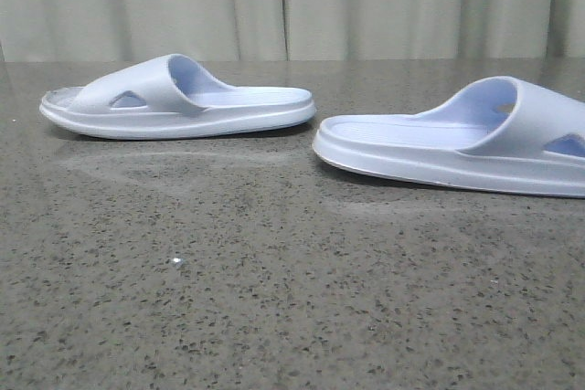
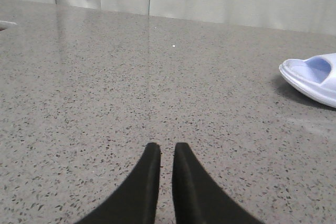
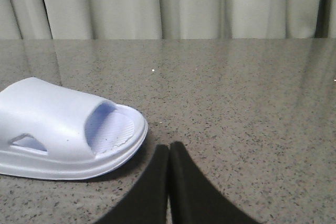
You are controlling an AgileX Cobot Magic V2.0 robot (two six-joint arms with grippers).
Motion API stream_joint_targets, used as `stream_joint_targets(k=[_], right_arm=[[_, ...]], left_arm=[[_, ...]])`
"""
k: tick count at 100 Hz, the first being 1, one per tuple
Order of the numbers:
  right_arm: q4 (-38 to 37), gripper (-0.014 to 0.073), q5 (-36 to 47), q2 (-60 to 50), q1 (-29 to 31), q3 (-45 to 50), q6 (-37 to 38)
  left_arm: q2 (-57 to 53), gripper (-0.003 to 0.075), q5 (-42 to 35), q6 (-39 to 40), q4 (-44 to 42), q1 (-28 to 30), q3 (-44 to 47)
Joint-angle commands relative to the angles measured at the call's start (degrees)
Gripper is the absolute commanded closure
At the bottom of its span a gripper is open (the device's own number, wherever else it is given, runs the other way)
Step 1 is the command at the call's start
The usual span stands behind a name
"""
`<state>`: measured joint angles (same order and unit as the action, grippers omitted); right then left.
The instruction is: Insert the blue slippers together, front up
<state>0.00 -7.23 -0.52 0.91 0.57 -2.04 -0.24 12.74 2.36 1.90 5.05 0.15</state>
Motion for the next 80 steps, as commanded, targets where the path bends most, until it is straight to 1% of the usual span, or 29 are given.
stream_joint_targets(k=[1, 37, 57, 80], right_arm=[[-0.47, 0.0673, 4.73, -1.20, 0.09, 1.24, 0.19], [-0.47, 0.0673, 4.73, -1.20, 0.09, 1.24, 0.19], [-0.47, 0.0673, 4.73, -1.20, 0.09, 1.24, 0.19], [-0.47, 0.0673, 4.73, -1.20, 0.09, 1.24, 0.19]], left_arm=[[-1.59, 0.0705, -3.96, 0.39, 0.45, 0.08, 0.50], [-1.59, 0.0705, -4.07, 0.39, 0.45, 0.08, 0.50], [-1.59, 0.0705, -8.14, 0.39, 0.45, 0.08, 0.50], [-1.59, 0.0705, -8.54, 0.39, 0.45, 0.08, 0.50]])
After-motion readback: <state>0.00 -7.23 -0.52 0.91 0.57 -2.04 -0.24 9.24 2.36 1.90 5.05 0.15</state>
